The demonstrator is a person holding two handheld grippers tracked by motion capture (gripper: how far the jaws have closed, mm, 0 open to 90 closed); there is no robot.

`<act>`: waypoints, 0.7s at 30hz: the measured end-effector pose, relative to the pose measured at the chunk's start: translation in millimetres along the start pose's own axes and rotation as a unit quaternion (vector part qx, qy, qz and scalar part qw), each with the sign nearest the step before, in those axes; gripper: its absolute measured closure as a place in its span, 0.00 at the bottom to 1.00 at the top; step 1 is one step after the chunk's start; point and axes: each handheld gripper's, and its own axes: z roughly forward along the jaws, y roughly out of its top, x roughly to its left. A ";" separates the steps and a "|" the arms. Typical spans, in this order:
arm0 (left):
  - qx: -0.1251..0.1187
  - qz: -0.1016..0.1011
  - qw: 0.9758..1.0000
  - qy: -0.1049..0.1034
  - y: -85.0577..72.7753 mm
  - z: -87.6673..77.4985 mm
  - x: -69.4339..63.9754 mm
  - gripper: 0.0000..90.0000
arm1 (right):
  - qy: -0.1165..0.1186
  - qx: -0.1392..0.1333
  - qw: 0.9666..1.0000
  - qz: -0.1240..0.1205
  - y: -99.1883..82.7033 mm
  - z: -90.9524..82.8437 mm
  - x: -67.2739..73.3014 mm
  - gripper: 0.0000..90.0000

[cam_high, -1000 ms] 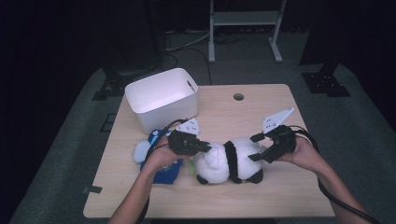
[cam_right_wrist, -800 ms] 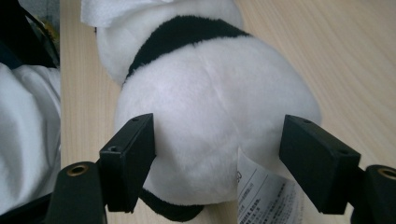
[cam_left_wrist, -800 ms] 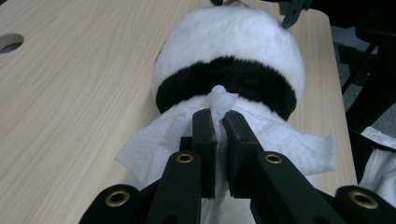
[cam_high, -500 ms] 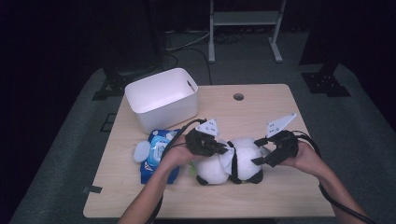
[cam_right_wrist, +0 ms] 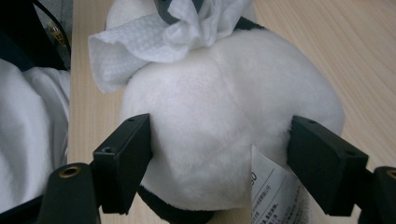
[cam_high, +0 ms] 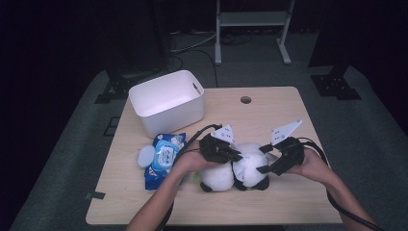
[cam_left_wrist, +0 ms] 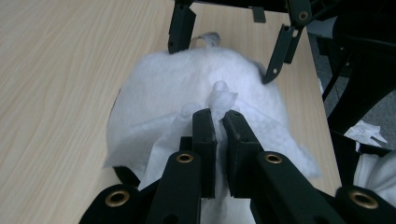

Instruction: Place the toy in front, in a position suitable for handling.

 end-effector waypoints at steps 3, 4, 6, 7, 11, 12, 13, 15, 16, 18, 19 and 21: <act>0.004 -0.007 1.000 0.008 -11.3 -12.1 1.1 0.93 | 0.001 0.000 1.000 0.000 0.7 1.6 0.9 0.25; 0.004 -0.007 1.000 0.008 -11.3 -12.1 1.1 0.93 | 0.001 0.000 1.000 0.000 0.7 1.6 0.9 0.25; 0.003 -0.013 1.000 0.013 -21.2 -22.0 0.9 0.93 | 0.002 -0.002 1.000 -0.003 1.1 3.1 0.9 0.25; 0.003 -0.013 1.000 0.013 -21.2 -22.0 0.9 0.93 | 0.003 -0.002 1.000 -0.002 1.6 3.7 1.6 0.25; 0.004 -0.018 1.000 0.021 -31.9 -33.9 -0.4 0.93 | 0.003 -0.002 1.000 -0.007 3.4 6.1 2.4 0.25; 0.005 -0.020 1.000 0.023 -34.0 -36.8 -0.7 0.93 | 0.003 -0.001 1.000 -0.005 4.4 6.8 3.1 0.25; 0.005 -0.021 0.999 0.025 -36.8 -40.3 -0.9 0.93 | 0.003 0.000 1.000 -0.007 5.1 7.2 3.1 0.25; 0.007 -0.022 0.999 0.030 -41.2 -46.5 -1.1 0.93 | 0.002 0.003 1.000 -0.007 6.2 8.0 4.1 0.25; 0.006 -0.023 0.999 0.031 -43.1 -48.8 -0.8 0.93 | 0.002 0.003 1.000 -0.007 6.2 8.0 4.1 0.25; 0.006 -0.029 0.999 0.036 -49.0 -54.7 -0.2 0.93 | 0.002 0.001 1.000 -0.006 5.6 7.9 4.0 0.25; 0.003 -0.032 0.999 0.037 -51.8 -56.6 0.0 0.93 | 0.002 0.001 1.000 -0.008 5.3 7.9 3.5 0.25; 0.004 -0.037 0.998 0.041 -57.9 -61.6 0.1 0.93 | 0.002 -0.001 1.000 -0.007 5.0 8.0 3.8 0.25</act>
